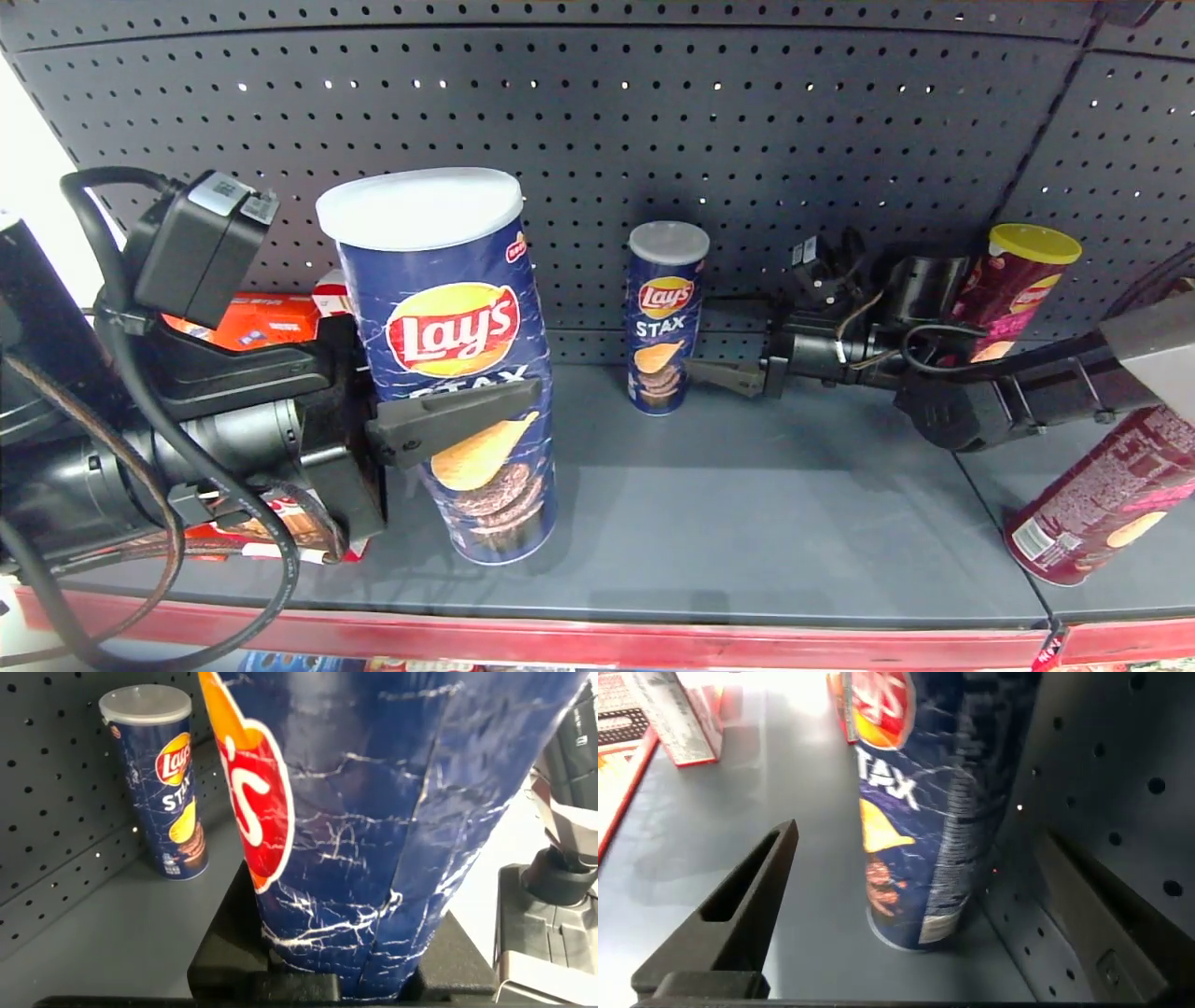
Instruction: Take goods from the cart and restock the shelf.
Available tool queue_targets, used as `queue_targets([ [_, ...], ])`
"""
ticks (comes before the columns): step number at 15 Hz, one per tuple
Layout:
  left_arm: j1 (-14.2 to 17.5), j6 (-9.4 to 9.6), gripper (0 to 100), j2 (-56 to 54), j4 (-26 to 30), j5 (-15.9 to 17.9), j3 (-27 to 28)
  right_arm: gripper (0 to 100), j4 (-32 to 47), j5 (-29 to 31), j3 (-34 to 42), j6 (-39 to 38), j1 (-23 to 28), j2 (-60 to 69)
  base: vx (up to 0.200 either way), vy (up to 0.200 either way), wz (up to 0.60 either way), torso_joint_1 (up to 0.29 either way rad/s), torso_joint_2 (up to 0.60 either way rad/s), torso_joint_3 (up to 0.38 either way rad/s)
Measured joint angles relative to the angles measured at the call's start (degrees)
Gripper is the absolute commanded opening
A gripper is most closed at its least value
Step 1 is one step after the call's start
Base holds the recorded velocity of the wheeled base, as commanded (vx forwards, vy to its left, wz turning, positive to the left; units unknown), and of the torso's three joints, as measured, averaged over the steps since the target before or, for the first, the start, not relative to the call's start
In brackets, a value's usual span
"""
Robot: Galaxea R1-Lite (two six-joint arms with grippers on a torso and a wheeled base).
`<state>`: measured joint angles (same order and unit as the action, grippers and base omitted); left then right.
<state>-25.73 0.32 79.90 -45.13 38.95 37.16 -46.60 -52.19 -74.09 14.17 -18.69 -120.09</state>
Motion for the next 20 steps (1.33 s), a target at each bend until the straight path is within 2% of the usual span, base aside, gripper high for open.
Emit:
queue_targets([
  [7, 1.15, -0.65, 0, -0.22, -0.11, -0.02, -0.98, 100, -0.17, 0.87, -6.47, -0.65, -2.45, -6.34, 0.0, 0.0, 0.0, 0.0, 0.0, 0.0],
  [10, 1.21, -0.67, 0, -0.24, -0.13, -0.13, -1.17, 100, -0.22, 3.45, -8.37, -0.78, -3.58, -8.28, 0.0, 0.0, 0.0, 0.0, 0.0, 0.0],
  [11, 1.21, -0.74, 0, -0.24, -0.13, -0.13, -1.33, 0, -0.41, 3.66, -8.92, -0.82, -3.99, -8.9, 0.0, 0.0, 0.0, 0.0, 0.0, 0.0],
  [20, 1.68, -0.72, 0, -0.44, -0.88, -0.24, -2.44, 0, -2.46, 5.47, -8.95, -1.15, -5.12, -10.92, 0.0, 0.0, 0.0, 0.0, 0.0, 0.0],
])
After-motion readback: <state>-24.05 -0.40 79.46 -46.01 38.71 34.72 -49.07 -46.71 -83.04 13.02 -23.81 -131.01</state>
